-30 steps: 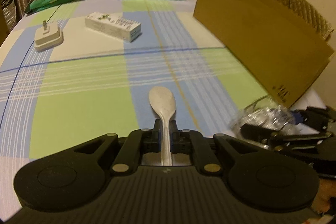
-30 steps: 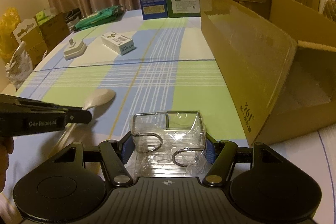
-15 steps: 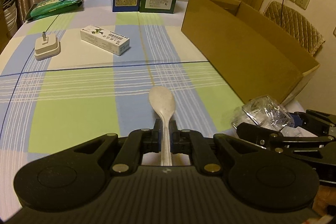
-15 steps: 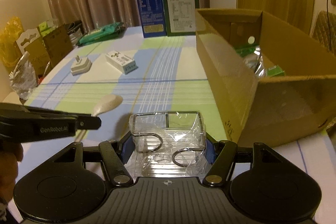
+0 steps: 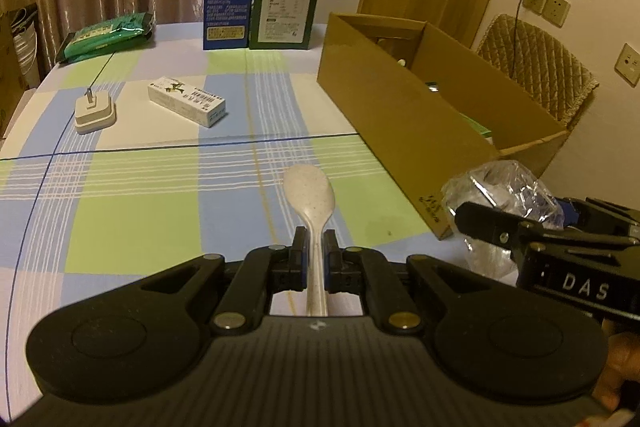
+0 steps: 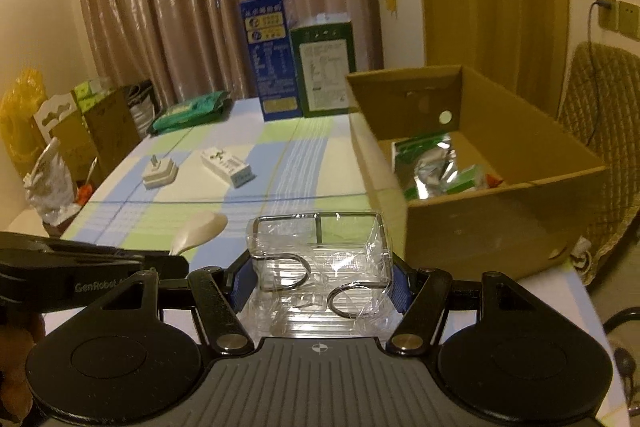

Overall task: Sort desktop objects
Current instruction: 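Carry the spoon and plastic container over the cardboard box with both tools, then open both tools to drop the spoon and plastic container into the box, then move both tools back toward the white plug adapter and ointment box, then grasp the white plug adapter with the left tool while the right tool grasps the ointment box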

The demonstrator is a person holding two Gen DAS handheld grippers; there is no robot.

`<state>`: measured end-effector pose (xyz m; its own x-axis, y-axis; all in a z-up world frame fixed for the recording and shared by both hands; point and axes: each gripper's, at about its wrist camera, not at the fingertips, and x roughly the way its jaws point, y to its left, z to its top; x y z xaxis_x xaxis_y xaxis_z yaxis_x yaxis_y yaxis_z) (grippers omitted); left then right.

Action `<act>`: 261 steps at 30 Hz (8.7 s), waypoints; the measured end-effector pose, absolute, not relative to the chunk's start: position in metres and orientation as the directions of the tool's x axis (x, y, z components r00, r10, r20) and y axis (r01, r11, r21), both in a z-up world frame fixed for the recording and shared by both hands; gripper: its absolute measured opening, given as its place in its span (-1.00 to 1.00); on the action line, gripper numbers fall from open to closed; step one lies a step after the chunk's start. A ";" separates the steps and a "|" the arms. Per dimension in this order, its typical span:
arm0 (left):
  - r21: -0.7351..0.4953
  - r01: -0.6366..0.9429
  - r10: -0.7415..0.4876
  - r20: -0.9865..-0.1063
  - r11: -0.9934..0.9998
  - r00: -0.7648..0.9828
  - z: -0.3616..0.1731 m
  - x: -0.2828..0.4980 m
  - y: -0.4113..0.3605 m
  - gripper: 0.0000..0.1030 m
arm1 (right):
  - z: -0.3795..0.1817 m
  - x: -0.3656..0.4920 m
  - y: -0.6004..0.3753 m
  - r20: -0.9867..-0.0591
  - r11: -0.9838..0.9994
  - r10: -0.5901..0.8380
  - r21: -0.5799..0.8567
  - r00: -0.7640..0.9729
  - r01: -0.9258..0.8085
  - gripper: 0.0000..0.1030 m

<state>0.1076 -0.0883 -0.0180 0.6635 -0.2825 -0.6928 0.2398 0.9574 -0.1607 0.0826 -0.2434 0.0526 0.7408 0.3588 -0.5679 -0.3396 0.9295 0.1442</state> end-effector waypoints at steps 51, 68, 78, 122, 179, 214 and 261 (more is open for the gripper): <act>-0.293 0.383 -0.481 -0.599 0.876 0.640 0.039 0.211 -0.244 -0.93 | 0.101 0.209 -0.373 -0.487 0.972 0.233 0.135 0.842 -0.191 0.21; -0.330 0.351 -0.482 -0.611 0.876 0.628 0.020 0.247 -0.250 -0.92 | 0.087 0.242 -0.375 -0.511 0.975 0.222 0.122 0.830 -0.185 0.21; -0.342 0.331 -0.476 -0.609 0.879 0.634 0.016 0.254 -0.239 -0.90 | 0.084 0.248 -0.373 -0.519 0.975 0.224 0.120 0.825 -0.189 0.21; -0.192 0.230 -0.299 -0.592 0.954 0.749 0.033 0.135 -0.118 0.97 | 0.089 0.117 -0.323 -0.541 0.937 0.339 0.267 0.769 -0.225 0.96; 0.017 -0.106 0.092 -0.640 0.994 0.763 -0.029 0.191 0.076 0.98 | 0.031 0.192 -0.120 -0.631 0.805 0.496 0.075 0.597 -0.589 0.96; 0.026 -0.115 0.106 -0.627 0.993 0.772 -0.110 0.338 0.103 0.92 | -0.073 0.343 -0.025 -0.647 0.726 0.517 -0.015 0.560 -0.688 0.35; -0.007 0.255 -0.179 -0.733 0.967 0.657 -0.109 0.165 -0.044 0.18 | -0.045 0.151 -0.177 -0.729 0.919 0.307 0.060 0.612 -0.389 -0.31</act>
<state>0.1654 -0.0437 -0.1094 0.6568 -0.1789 -0.7325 0.2551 0.9669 -0.0074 0.1509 -0.1765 -0.0447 0.6124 0.3066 -0.7287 -0.3886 0.9194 0.0602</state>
